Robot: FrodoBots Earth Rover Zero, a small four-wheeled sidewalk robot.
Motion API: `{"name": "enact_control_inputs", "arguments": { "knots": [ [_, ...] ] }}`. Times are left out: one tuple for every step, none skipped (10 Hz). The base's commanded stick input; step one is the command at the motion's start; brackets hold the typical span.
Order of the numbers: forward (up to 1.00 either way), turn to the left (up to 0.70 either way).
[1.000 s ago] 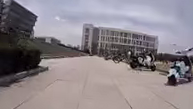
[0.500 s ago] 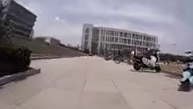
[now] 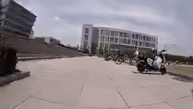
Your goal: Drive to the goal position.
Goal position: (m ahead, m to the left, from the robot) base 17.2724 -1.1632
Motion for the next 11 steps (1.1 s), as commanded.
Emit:
{"name": "enact_control_inputs", "arguments": {
  "knots": [
    [1.0, 0.0],
    [1.0, 0.0],
    [1.0, 0.0],
    [1.0, 0.0],
    [1.0, 0.0],
    [1.0, 0.0],
    [1.0, 0.0],
    [1.0, 0.0],
    [1.0, 0.0],
    [1.0, 0.0],
    [1.0, 0.0]
  ]
}}
